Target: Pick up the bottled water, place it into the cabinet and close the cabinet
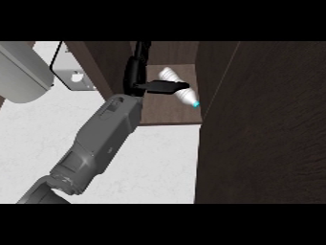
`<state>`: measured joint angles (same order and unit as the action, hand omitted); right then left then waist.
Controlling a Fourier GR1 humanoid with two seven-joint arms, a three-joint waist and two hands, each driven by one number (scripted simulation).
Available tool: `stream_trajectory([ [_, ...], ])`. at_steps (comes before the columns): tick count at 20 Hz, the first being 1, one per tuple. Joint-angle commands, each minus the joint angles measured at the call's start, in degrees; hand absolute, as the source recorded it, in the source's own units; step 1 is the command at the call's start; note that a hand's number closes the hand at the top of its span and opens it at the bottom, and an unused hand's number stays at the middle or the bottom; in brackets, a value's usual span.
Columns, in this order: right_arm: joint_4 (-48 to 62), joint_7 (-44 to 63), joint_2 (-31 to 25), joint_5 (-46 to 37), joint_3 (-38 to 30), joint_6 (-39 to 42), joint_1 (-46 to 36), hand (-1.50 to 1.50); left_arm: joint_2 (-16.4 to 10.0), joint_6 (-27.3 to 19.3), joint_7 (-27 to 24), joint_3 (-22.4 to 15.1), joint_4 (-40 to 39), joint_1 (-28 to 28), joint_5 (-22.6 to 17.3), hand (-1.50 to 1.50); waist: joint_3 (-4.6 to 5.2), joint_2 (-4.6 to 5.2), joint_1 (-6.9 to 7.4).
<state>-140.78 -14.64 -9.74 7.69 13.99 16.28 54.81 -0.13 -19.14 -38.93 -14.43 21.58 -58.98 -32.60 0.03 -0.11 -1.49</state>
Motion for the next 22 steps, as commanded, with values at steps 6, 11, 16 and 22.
stream_trajectory([
  [6,-7.68,3.14,0.83,-2.22,3.33,-2.24,3.33,-1.50,0.12,6.37,2.67,-9.17,19.90,15.21,-4.82,-1.50,0.04,-0.64,1.42],
  [11,-6.65,3.50,0.79,-4.52,4.98,-3.31,2.55,-1.50,-0.91,7.27,3.61,-11.94,30.84,23.21,-3.20,-1.50,0.00,-0.41,1.79],
  [16,-8.94,4.37,-0.87,-4.95,5.35,-2.86,4.01,-1.50,-1.65,5.27,6.67,-15.93,43.79,29.45,-1.27,-1.50,0.00,-0.38,1.69],
  [22,-8.60,2.52,-6.40,-6.89,4.58,2.57,1.40,1.50,-8.16,6.56,12.19,-18.78,57.12,40.67,-2.44,1.50,0.00,-0.35,2.25],
])
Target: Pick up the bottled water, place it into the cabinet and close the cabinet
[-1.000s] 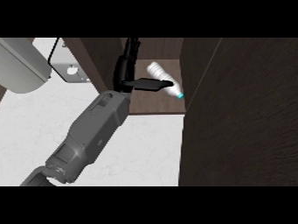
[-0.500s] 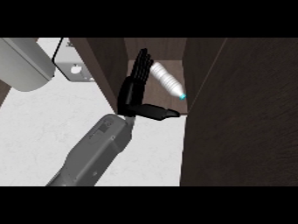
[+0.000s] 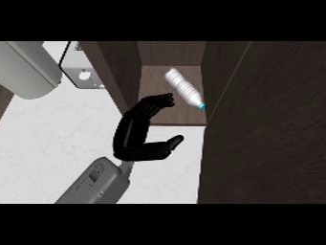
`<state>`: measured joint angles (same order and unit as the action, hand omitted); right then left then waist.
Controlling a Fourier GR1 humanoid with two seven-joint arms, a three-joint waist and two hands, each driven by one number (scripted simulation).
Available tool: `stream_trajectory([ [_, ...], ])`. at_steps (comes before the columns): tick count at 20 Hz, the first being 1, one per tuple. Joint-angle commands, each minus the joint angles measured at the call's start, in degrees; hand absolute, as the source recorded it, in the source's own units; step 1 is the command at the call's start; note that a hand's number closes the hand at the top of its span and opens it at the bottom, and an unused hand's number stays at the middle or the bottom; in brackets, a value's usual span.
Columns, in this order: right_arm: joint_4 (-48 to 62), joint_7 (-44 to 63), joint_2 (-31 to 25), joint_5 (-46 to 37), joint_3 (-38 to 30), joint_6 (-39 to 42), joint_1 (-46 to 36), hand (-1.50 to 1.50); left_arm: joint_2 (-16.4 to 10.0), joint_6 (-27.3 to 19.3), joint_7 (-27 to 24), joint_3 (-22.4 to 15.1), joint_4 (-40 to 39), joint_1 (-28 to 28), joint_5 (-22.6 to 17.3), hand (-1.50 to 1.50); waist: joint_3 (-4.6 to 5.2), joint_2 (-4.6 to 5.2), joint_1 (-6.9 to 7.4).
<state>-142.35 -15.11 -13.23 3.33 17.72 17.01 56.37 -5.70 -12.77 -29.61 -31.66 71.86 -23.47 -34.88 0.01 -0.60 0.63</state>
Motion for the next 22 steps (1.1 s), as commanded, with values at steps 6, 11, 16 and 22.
stream_trajectory([
  [6,-7.08,1.36,-9.13,-8.70,5.67,7.34,3.16,1.50,-9.74,0.96,1.19,0.59,16.06,14.82,-0.53,1.50,0.09,-0.12,-0.45],
  [11,-9.65,-0.43,-11.86,-12.14,7.46,8.93,-0.09,1.50,-14.03,2.63,2.54,4.52,21.03,18.70,-3.67,-1.50,0.12,-0.17,-0.70],
  [16,-10.79,1.47,-14.25,-14.61,13.89,9.27,0.65,1.50,-19.62,6.78,1.64,8.29,26.68,26.50,-7.57,-1.50,0.25,-0.45,-0.35],
  [22,-10.89,5.26,-16.98,-16.53,22.33,10.59,-4.73,1.50,-22.06,9.45,1.75,11.82,28.24,31.41,-11.70,-1.50,0.45,-0.54,0.20],
])
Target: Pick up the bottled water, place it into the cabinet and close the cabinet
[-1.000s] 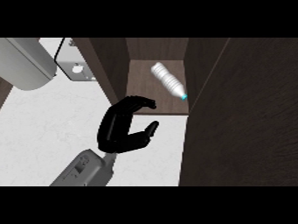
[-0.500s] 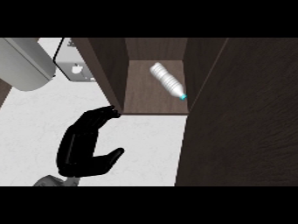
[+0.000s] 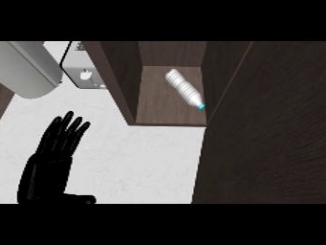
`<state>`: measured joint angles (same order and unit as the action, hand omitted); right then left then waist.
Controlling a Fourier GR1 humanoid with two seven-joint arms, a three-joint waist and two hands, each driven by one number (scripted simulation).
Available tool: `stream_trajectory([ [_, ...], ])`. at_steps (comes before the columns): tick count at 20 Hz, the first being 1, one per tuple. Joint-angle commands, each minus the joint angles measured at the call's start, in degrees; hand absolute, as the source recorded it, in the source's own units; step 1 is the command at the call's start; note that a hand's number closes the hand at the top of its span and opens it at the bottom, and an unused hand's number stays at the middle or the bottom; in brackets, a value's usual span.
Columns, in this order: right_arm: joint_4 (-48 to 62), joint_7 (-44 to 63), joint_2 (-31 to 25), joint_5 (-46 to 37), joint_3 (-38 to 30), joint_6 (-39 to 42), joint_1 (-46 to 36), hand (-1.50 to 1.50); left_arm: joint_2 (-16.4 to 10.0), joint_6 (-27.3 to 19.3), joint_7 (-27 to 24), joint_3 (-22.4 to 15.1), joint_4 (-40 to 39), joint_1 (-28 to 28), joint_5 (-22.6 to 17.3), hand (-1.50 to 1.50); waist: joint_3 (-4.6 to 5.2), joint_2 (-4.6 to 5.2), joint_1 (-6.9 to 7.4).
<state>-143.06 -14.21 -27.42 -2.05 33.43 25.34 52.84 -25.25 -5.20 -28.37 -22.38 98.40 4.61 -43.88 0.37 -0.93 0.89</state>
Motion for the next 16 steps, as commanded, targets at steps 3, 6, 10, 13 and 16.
stream_trajectory([
  [3,-9.85,6.74,-3.44,-11.65,8.69,2.26,-5.23,1.50,-4.79,3.46,0.72,5.58,3.32,3.99,-4.75,-1.50,0.29,-0.29,1.00],
  [6,-9.02,8.24,-4.12,-11.01,9.87,2.47,-9.65,1.50,-5.06,5.09,-0.33,5.58,3.17,5.83,-4.89,-1.50,0.50,-0.08,2.37],
  [10,-7.92,10.96,-1.36,-6.70,14.29,-1.25,-9.24,1.50,-8.66,8.15,0.60,8.73,4.52,8.70,-7.63,-1.50,0.53,0.33,3.06],
  [13,-5.05,10.17,1.45,-3.20,17.13,-2.73,-10.05,1.50,-10.15,9.40,1.47,9.30,6.32,9.59,-8.48,-1.50,0.38,0.74,3.99],
  [16,-4.53,9.73,2.27,-1.34,18.13,-2.85,-11.09,1.50,-11.64,12.38,0.90,11.41,5.97,10.76,-10.20,-1.50,0.43,0.93,5.06],
])
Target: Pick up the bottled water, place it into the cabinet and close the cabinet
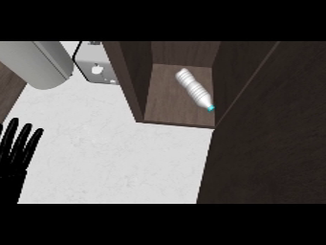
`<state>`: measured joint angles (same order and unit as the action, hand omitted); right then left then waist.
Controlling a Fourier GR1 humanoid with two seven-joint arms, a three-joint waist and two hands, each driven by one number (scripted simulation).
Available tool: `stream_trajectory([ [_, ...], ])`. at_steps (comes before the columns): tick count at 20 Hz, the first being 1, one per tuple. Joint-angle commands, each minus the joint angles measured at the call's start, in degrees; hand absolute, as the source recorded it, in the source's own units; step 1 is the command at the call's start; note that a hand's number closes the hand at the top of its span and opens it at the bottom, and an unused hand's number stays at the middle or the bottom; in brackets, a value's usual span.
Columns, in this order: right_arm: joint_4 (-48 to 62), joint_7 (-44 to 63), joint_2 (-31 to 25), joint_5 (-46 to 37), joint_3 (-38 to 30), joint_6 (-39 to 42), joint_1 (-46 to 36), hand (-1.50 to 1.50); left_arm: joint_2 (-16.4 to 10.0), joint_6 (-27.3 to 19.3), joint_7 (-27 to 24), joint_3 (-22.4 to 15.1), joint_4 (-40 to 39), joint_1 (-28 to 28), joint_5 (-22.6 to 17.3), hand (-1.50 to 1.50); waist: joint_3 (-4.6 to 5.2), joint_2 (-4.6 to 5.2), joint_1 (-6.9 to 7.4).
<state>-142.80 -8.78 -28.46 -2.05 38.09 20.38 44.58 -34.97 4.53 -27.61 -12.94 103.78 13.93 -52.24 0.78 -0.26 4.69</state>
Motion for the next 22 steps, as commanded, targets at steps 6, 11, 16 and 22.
stream_trajectory([
  [6,-3.36,8.22,3.28,0.24,12.12,1.86,-6.64,1.50,-4.30,5.64,0.79,3.65,1.19,2.01,-3.10,-1.50,0.05,1.18,3.33],
  [11,-1.59,9.69,3.42,1.60,10.40,2.60,-10.92,1.50,-5.38,7.35,1.32,4.29,1.53,1.73,-3.88,-1.50,0.17,1.89,5.58],
  [16,-0.59,11.24,3.13,1.90,8.41,3.31,-14.37,1.50,-6.41,9.86,1.07,5.22,0.57,2.29,-4.49,-1.50,0.46,2.14,7.53],
  [22,-1.52,12.98,-1.77,0.47,4.74,8.06,-21.21,-1.50,-7.42,10.48,2.25,4.93,0.96,1.04,-4.32,-1.50,0.78,2.32,9.52],
])
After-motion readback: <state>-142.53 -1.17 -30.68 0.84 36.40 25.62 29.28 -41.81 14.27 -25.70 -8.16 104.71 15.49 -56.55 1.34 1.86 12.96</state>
